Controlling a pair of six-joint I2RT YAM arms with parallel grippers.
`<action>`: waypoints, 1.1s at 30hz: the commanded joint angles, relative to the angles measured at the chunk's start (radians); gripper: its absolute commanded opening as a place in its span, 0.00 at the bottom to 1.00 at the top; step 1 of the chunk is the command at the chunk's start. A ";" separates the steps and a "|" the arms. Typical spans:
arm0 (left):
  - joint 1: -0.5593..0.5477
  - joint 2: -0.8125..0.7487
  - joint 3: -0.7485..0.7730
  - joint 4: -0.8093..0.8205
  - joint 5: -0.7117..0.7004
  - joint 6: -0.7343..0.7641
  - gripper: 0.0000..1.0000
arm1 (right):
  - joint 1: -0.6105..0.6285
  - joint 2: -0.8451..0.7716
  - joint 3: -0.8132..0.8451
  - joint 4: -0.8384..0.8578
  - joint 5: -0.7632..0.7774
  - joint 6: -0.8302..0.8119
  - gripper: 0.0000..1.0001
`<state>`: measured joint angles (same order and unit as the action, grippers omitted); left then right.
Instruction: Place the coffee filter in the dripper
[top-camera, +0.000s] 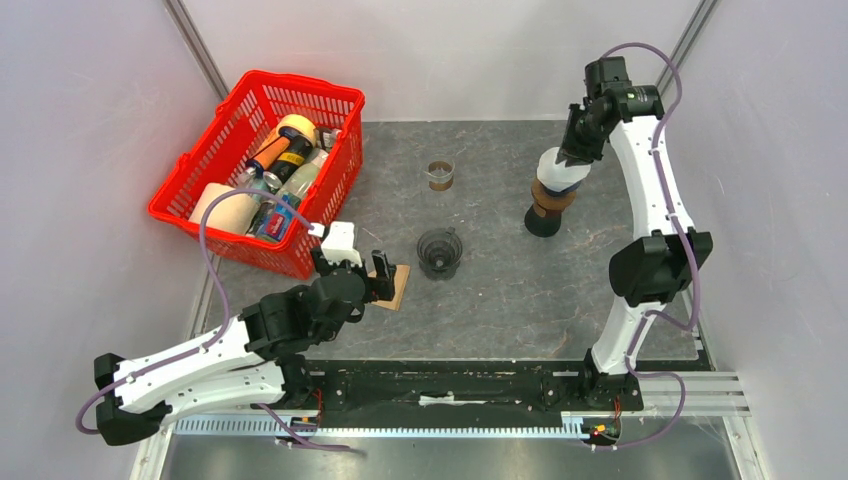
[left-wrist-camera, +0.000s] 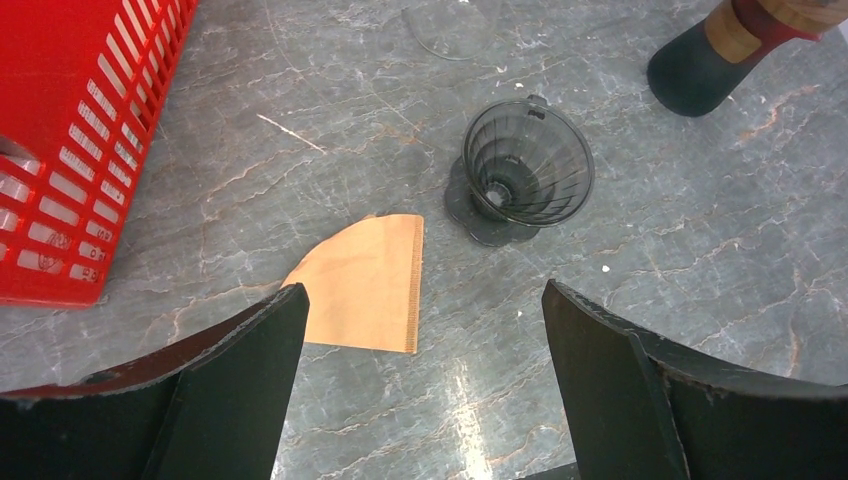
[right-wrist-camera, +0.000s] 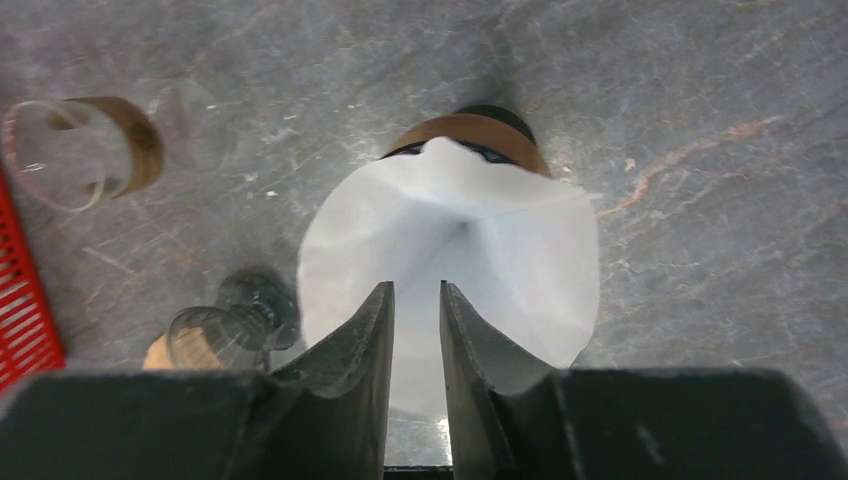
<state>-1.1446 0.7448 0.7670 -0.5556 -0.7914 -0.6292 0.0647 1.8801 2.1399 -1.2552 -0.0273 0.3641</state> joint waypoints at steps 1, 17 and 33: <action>0.005 -0.012 0.010 -0.012 -0.054 -0.061 0.94 | 0.002 0.019 -0.018 -0.011 0.110 -0.025 0.29; 0.009 -0.005 0.009 -0.047 -0.070 -0.085 0.94 | 0.031 0.092 -0.119 0.053 0.120 -0.040 0.22; 0.016 -0.008 0.005 -0.066 -0.077 -0.097 0.94 | 0.038 0.106 -0.234 0.108 0.131 -0.029 0.22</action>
<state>-1.1339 0.7414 0.7670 -0.6220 -0.8154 -0.6769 0.1024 1.9789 1.9263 -1.1748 0.0875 0.3397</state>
